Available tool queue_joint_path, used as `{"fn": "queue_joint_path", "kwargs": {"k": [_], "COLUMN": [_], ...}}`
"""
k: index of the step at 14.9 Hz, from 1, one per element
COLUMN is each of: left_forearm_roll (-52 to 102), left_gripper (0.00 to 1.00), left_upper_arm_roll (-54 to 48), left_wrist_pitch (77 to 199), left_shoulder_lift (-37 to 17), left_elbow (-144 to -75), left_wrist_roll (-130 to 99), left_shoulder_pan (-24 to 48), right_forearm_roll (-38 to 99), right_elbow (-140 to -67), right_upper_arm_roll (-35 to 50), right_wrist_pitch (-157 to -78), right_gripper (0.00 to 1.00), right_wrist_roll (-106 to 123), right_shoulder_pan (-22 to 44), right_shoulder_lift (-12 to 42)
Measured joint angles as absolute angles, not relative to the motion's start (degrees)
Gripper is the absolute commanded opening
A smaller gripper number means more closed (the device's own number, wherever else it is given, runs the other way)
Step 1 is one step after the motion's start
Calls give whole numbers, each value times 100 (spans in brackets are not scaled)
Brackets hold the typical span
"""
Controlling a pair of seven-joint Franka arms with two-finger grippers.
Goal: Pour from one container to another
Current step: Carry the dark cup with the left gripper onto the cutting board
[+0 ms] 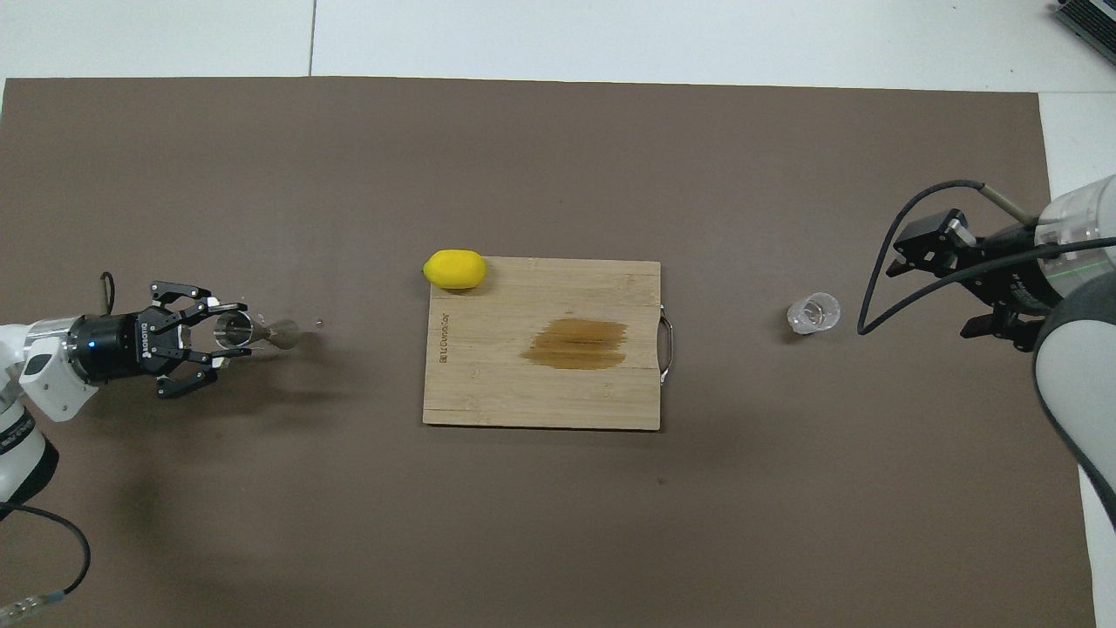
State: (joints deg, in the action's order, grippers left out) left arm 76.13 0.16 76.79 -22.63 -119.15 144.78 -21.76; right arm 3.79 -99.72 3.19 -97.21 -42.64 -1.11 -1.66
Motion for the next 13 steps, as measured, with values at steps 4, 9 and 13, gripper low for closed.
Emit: {"fn": "queue_joint_path", "kwargs": {"k": [4, 9, 13], "left_forearm_roll": [7892, 8394, 9155], "left_gripper": [17, 17, 18], "left_upper_arm_roll": [-1, 4, 0], "left_wrist_pitch": [7670, 7972, 8696], "left_shoulder_lift": [-2123, -1759, -1607], "left_elbow": [-12056, -12412, -12643], "left_wrist_roll": [14428, 14385, 14377], "left_shoulder_pan": [-1638, -884, -23], "right_forearm_roll": [379, 379, 379], "right_elbow": [-9972, -9972, -9972], "right_upper_arm_roll": [321, 322, 322], "right_wrist_pitch": [-9722, -9722, -9722], "right_gripper": [99, 99, 99], "right_wrist_roll": [-4264, -4264, -4264], "right_shoulder_pan": [-110, -110, -110], "right_shoulder_lift": [-166, -166, -166]}}
